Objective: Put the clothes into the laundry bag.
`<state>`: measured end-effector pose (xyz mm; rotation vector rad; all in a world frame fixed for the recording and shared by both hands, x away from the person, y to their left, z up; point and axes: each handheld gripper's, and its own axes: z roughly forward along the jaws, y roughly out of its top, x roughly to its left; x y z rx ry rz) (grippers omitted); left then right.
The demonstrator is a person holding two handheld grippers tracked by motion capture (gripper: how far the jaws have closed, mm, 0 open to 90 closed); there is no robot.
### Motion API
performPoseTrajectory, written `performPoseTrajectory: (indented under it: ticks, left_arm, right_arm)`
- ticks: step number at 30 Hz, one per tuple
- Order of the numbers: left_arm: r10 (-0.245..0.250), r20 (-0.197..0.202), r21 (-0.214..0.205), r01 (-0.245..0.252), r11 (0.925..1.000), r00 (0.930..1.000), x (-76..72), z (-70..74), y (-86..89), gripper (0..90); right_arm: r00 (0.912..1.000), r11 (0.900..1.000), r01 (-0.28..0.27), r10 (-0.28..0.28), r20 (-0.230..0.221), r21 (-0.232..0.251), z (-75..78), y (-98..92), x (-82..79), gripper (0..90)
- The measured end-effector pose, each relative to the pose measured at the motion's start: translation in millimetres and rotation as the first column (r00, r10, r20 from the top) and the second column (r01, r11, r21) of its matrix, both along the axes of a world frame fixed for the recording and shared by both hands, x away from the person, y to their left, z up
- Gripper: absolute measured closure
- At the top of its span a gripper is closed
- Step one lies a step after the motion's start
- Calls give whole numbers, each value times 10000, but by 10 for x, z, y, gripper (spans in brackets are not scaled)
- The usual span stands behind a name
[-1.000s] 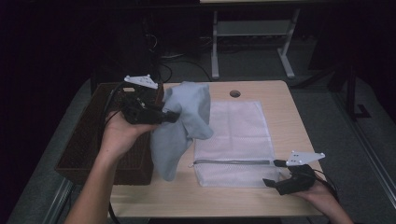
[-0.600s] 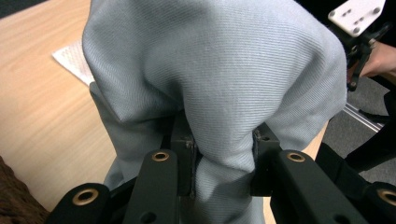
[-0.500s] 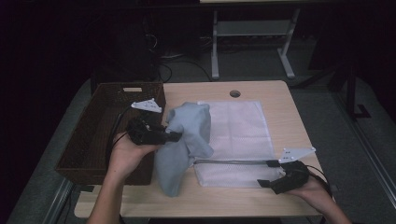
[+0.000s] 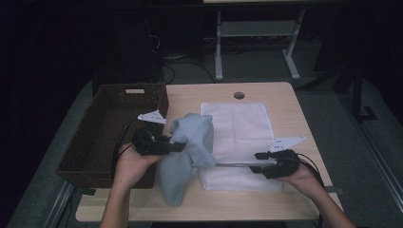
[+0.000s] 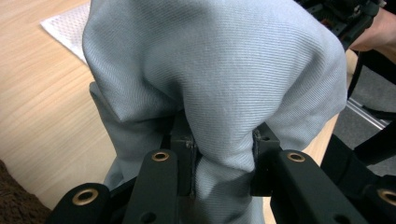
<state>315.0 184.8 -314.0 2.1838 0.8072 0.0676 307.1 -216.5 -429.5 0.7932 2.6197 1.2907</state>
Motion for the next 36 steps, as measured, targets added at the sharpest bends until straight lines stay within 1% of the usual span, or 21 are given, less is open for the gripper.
performPoseTrajectory:
  ticks: [3,4,5,8,13,15,17,22,24,26,29,31,33,36]
  left_arm:
    - [77,-92,-129,-78,9999,9999,17,-30,27,698]
    - [113,-106,-149,-115,9998,9999,24,-42,42,698]
    - [139,-139,-159,-141,9998,9998,27,-49,49,698]
    - [134,-173,-162,-137,9998,9998,38,-76,64,698]
    - [98,-265,-231,-104,9997,9996,51,-110,65,698]
    - [101,-287,-244,-108,9996,9995,52,-116,64,698]
    - [108,-296,-259,-116,9996,9995,53,-118,64,698]
    - [23,-330,-260,-31,9997,9995,55,-126,53,698]
    - [-5,-361,-257,-4,9997,9993,57,-131,46,698]
    - [-31,-383,-255,21,9997,9993,58,-137,37,698]
    - [-60,-401,-240,50,9997,9992,61,-146,27,698]
    - [-76,-425,-237,66,9997,9991,65,-152,27,698]
    - [-72,-439,-243,61,9997,9990,70,-158,30,698]
    - [-53,-457,-258,41,9997,9989,73,-163,34,698]
  right_arm:
    - [9997,9997,-197,199,121,-159,-2,81,96,498]
    - [9995,9996,-249,252,187,-160,-6,104,126,524]
    - [9994,9995,-303,304,180,-58,-15,127,162,537]
    - [9988,9985,-453,458,151,-306,-50,202,241,537]
    - [9966,9961,-822,822,11,-309,-125,336,342,522]
    - [9960,9955,-892,893,22,-307,-155,377,354,520]
    - [9958,9946,-912,915,45,-491,-194,403,368,516]
    - [9961,9933,-875,882,54,-760,-269,413,389,509]
    - [9955,9924,-941,947,33,-793,-294,416,401,501]
    - [9948,9902,-1003,1013,54,-971,-319,430,400,502]
    - [9943,9888,-1057,1064,9,-1056,-365,444,411,513]
    - [9943,9876,-1064,1062,-73,-1158,-385,455,408,535]
    - [9941,9876,-1086,1086,-66,-1133,-397,458,412,555]
    - [9949,9901,-993,1003,56,-991,-383,451,412,641]
